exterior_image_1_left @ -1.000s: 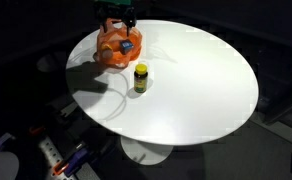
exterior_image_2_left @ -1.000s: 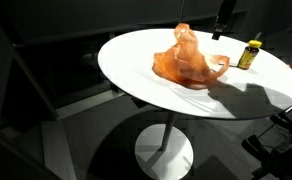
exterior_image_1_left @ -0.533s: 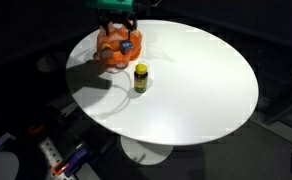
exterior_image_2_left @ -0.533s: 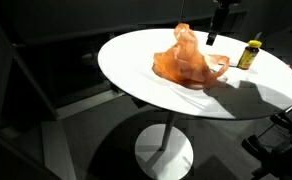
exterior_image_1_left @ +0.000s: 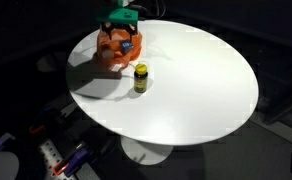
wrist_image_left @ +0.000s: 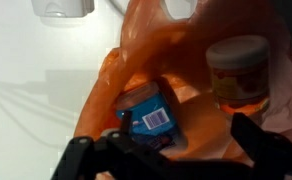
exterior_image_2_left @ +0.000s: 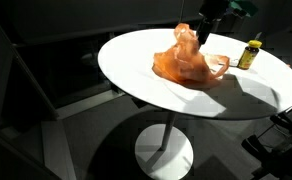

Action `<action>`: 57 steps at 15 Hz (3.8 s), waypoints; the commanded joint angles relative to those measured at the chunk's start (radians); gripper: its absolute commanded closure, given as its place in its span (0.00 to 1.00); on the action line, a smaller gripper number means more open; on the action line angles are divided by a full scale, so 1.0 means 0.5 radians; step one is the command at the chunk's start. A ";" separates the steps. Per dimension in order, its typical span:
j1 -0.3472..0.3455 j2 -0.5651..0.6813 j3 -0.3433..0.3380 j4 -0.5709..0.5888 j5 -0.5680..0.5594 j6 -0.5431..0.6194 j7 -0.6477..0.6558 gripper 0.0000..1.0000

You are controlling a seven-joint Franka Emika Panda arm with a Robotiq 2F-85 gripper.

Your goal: Remove the blue box from the plastic

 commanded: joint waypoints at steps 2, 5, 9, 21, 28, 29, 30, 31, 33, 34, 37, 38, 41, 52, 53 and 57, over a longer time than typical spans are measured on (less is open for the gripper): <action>-0.096 0.139 0.101 0.128 0.042 0.087 -0.217 0.00; -0.137 0.210 0.143 0.179 0.047 0.112 -0.280 0.00; -0.170 0.292 0.173 0.237 0.034 0.115 -0.324 0.00; -0.180 0.396 0.196 0.310 -0.003 0.122 -0.337 0.28; -0.172 0.326 0.188 0.294 0.001 0.120 -0.278 0.60; -0.175 0.307 0.192 0.296 0.011 0.104 -0.268 0.60; -0.180 0.284 0.198 0.300 0.022 0.073 -0.263 0.60; -0.182 0.265 0.198 0.311 0.027 0.034 -0.253 0.60; -0.181 0.232 0.188 0.336 0.032 -0.064 -0.224 0.60; -0.179 0.215 0.181 0.347 0.036 -0.123 -0.210 0.60; -0.171 0.144 0.154 0.364 0.050 -0.364 -0.150 0.60; -0.163 0.113 0.138 0.359 0.044 -0.440 -0.125 0.60; -0.153 0.025 0.098 0.340 0.041 -0.640 -0.067 0.60; -0.172 -0.097 -0.179 0.282 -0.038 -0.510 0.347 0.60; -0.181 -0.092 -0.211 0.280 -0.050 -0.472 0.402 0.60; -0.222 -0.078 -0.317 0.269 -0.107 -0.384 0.590 0.60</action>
